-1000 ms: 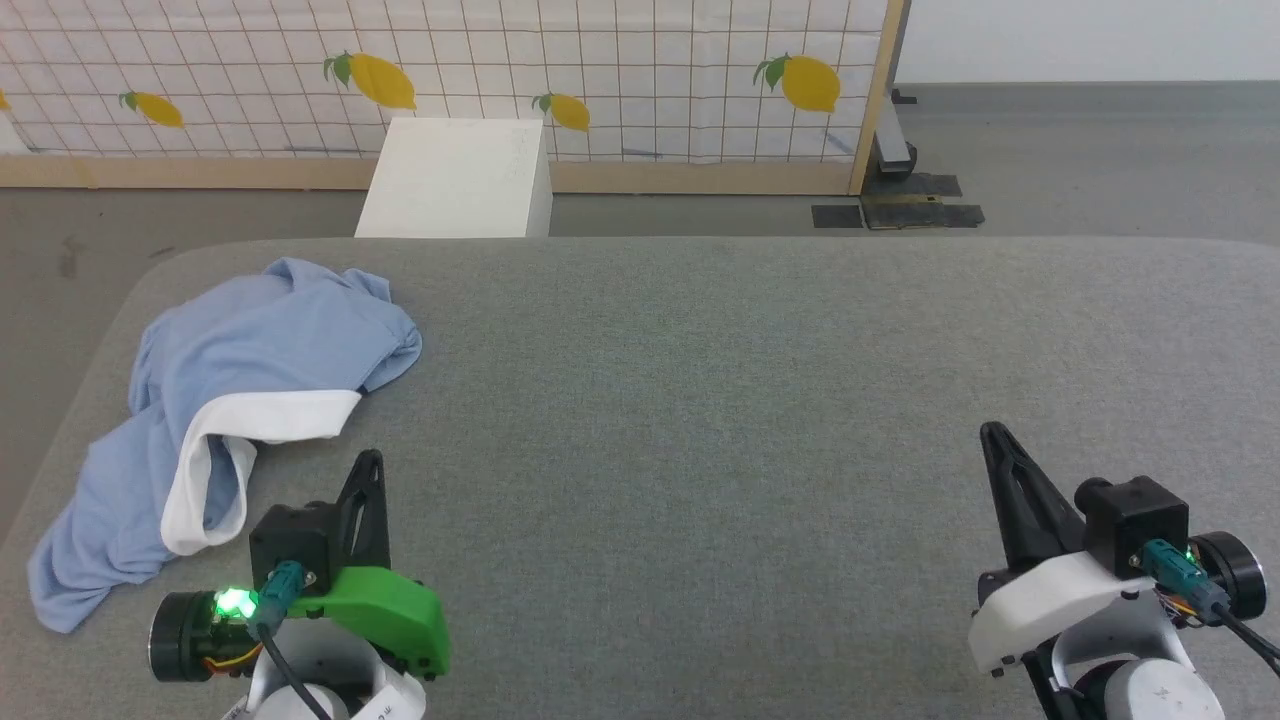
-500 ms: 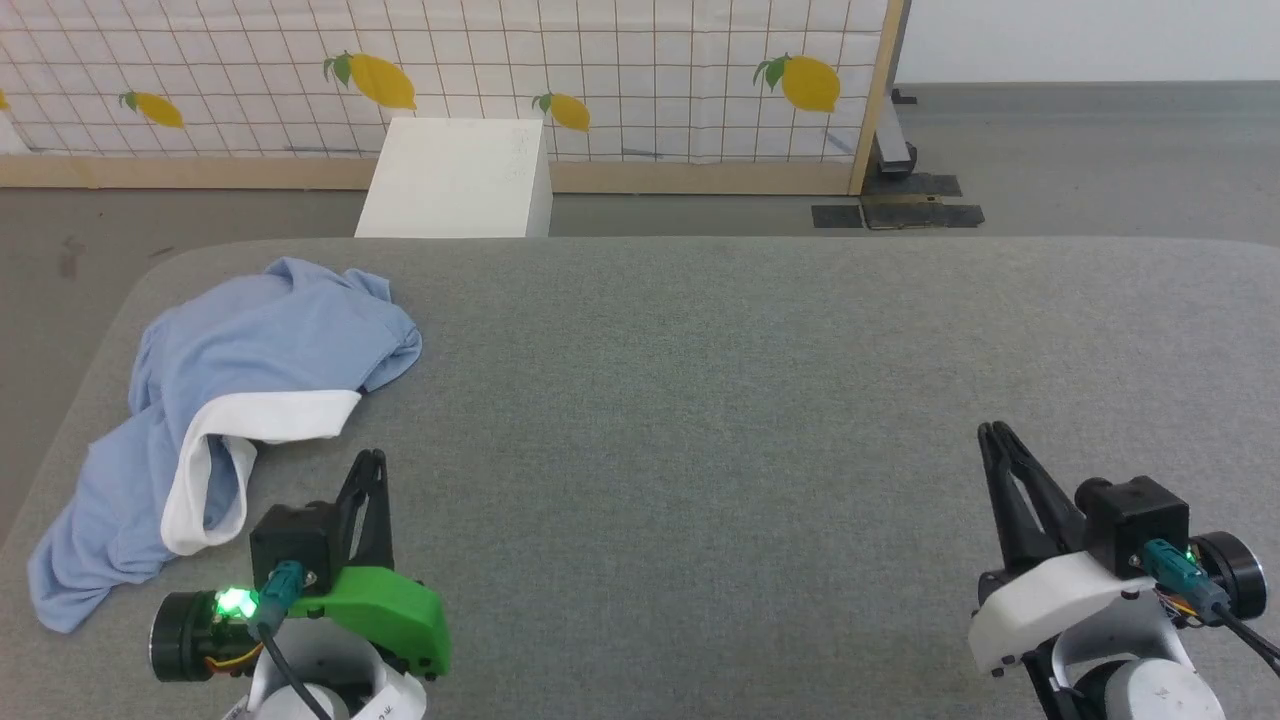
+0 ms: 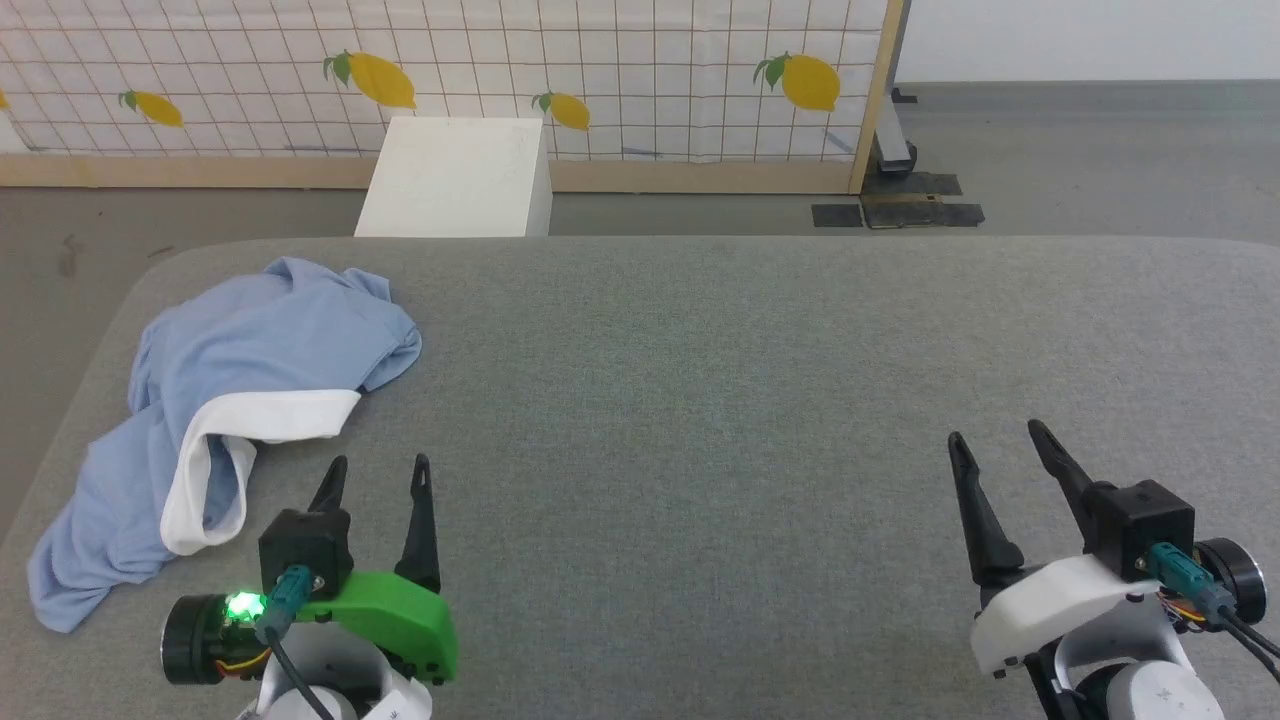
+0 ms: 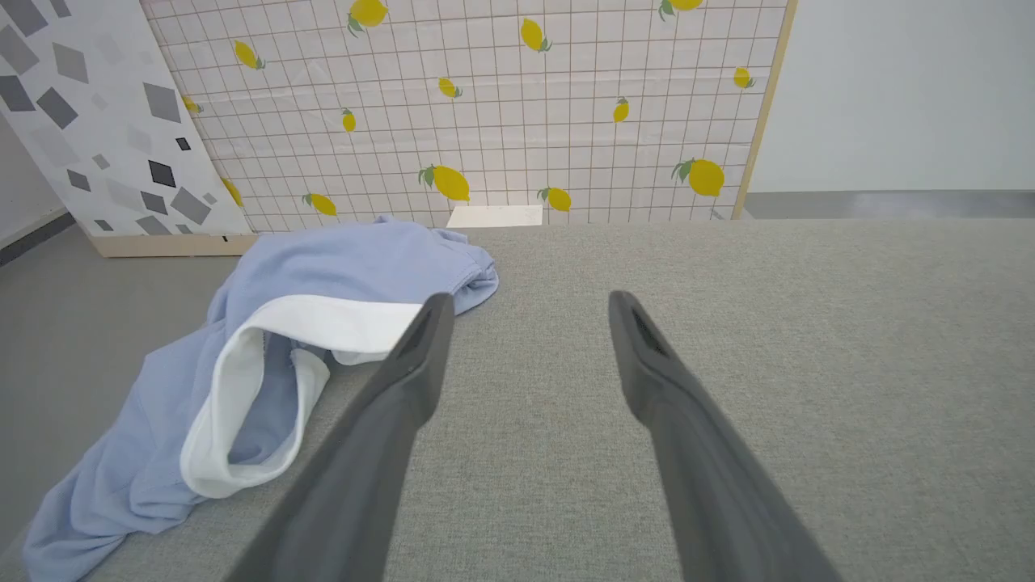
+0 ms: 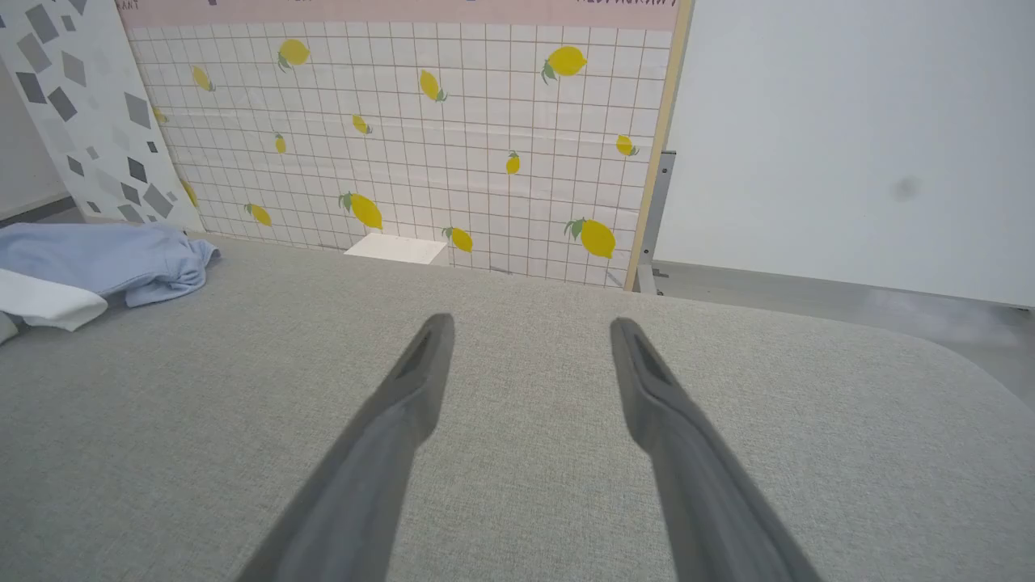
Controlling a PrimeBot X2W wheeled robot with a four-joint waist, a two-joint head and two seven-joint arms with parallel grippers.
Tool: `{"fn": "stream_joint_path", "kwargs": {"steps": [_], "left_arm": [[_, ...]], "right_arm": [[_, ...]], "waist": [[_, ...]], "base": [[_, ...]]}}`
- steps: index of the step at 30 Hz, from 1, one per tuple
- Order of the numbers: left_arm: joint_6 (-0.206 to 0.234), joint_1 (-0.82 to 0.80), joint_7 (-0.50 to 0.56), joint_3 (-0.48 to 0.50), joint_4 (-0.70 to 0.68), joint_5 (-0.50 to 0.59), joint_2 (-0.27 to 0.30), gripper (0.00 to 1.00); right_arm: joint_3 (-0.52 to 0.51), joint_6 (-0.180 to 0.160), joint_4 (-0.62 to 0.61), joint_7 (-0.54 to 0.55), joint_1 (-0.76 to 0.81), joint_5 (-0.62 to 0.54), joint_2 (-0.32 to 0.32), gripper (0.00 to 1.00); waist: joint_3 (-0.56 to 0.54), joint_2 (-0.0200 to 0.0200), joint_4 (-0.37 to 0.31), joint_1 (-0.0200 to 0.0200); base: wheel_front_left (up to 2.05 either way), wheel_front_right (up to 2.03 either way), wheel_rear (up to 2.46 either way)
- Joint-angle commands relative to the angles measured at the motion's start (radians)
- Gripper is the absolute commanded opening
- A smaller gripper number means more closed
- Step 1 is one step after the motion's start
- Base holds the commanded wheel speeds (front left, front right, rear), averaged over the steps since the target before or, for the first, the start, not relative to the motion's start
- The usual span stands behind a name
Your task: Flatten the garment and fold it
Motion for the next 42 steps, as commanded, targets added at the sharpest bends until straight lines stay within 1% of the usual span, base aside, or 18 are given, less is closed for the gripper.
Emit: {"fn": "stream_joint_path", "kwargs": {"steps": [1, 42], "left_arm": [[0.005, -0.006, -0.010, -0.004, 0.007, -0.003, 0.000, 1.00], [0.012, -0.030, -0.094, -0.037, 0.086, -0.030, -0.002, 1.00]], "right_arm": [[-0.005, 0.001, 0.007, -0.011, 0.003, 0.011, 0.000, 1.00], [-0.064, 0.003, 0.052, -0.096, 0.015, 0.102, 0.000, 1.00]], "waist": [[0.000, -0.0001, 0.000, 0.0000], [0.000, -0.0001, 0.001, 0.0000]], "base": [[0.00, 0.00, 0.00], [0.00, 0.00, 0.00]]}}
